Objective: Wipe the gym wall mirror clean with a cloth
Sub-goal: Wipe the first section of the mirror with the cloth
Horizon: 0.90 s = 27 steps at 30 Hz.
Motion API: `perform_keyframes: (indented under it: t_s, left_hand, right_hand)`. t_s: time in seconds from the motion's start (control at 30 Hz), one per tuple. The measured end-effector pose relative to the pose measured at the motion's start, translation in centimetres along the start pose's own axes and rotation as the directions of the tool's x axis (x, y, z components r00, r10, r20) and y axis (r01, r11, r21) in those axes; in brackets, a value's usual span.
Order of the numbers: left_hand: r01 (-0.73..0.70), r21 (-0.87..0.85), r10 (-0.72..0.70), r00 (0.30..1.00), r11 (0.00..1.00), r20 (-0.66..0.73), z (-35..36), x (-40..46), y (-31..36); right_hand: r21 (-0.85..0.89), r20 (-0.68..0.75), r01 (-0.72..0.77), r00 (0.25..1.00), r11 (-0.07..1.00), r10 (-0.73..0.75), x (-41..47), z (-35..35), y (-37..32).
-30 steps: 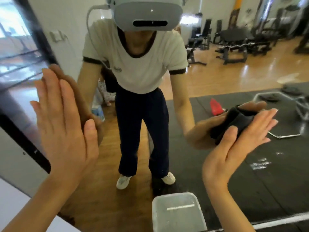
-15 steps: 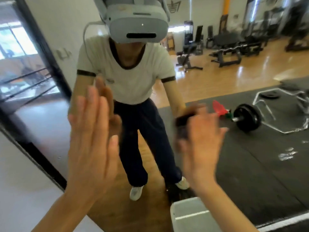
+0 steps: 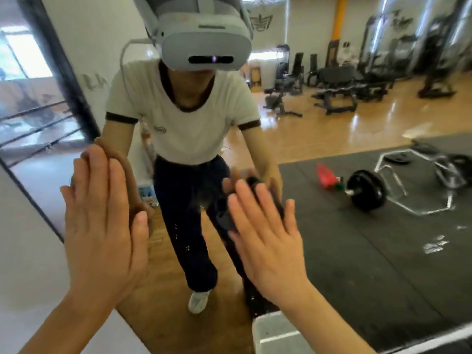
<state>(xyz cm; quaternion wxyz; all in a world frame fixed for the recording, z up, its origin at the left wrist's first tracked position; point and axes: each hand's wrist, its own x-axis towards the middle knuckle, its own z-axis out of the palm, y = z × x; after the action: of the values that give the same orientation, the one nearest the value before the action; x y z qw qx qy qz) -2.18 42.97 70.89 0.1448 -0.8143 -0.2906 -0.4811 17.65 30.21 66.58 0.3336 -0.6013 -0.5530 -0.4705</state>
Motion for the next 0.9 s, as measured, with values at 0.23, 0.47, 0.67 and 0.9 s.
perform_keyframes:
  t_s: [0.23, 0.47, 0.67, 0.9]
  left_hand:
    - [-0.12, 0.018, 0.121, 0.989, 0.993, -0.082, -1.7, 0.9, 1.8]
    - [-0.145, 0.08, 0.153, 0.984, 0.986, -0.097, -1.9, 1.0, 1.7]
    - [-0.149, 0.046, 0.153, 0.984, 0.988, -0.094, -2.0, 0.9, 1.7]
    - [-0.17, 0.037, 0.174, 0.979, 0.985, -0.11, -1.9, 0.8, 1.6]
  right_hand:
    - [0.33, -0.131, -0.751, 0.564, 0.572, 0.815, 5.9, -1.1, 0.4]
    - [-0.032, -0.004, -0.025, 1.0, 0.999, 0.025, 4.8, 0.3, -4.2]
    - [0.38, -0.278, -0.727, 0.499, 0.571, 0.821, 5.8, -1.3, 4.5]
    - [0.066, -0.069, -0.134, 0.988, 0.989, 0.138, 7.9, 0.5, -7.8]
